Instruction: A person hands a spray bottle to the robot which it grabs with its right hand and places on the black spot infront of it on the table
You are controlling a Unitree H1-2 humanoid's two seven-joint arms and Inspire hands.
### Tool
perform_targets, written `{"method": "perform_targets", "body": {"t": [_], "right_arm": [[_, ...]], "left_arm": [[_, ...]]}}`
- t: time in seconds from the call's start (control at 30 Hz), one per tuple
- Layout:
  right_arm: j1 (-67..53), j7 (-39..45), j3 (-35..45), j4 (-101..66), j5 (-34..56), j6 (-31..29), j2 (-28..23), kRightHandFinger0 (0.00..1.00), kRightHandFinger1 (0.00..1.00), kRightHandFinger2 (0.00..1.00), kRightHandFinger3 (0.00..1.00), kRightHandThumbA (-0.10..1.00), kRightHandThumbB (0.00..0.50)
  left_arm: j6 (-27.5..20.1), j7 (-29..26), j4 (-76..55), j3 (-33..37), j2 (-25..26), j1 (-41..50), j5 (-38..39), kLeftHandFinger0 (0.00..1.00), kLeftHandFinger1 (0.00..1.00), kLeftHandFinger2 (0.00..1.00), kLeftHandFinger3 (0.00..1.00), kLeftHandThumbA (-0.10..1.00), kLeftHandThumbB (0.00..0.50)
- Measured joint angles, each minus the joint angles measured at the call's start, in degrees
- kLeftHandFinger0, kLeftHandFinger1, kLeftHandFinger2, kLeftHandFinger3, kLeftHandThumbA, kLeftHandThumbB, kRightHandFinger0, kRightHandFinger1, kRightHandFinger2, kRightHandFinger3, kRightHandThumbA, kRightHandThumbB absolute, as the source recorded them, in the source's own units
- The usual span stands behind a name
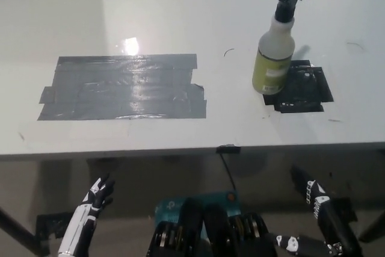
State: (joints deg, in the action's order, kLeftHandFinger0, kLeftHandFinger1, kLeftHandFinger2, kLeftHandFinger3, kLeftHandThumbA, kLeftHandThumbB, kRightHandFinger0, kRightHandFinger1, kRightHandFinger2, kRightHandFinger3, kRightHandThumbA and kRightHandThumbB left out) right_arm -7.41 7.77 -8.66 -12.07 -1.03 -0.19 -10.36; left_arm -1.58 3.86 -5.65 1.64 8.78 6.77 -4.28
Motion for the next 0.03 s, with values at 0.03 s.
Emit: {"method": "perform_targets", "body": {"t": [0.03], "right_arm": [[0.00, 0.00, 0.00, 0.00, 0.00, 0.00, 0.00, 1.00, 1.00, 1.00, 1.00, 1.00, 0.407]], "left_arm": [[0.00, 0.00, 0.00, 0.00, 0.00, 0.00, 0.00, 1.00, 1.00, 1.00, 1.00, 1.00, 0.056]]}}
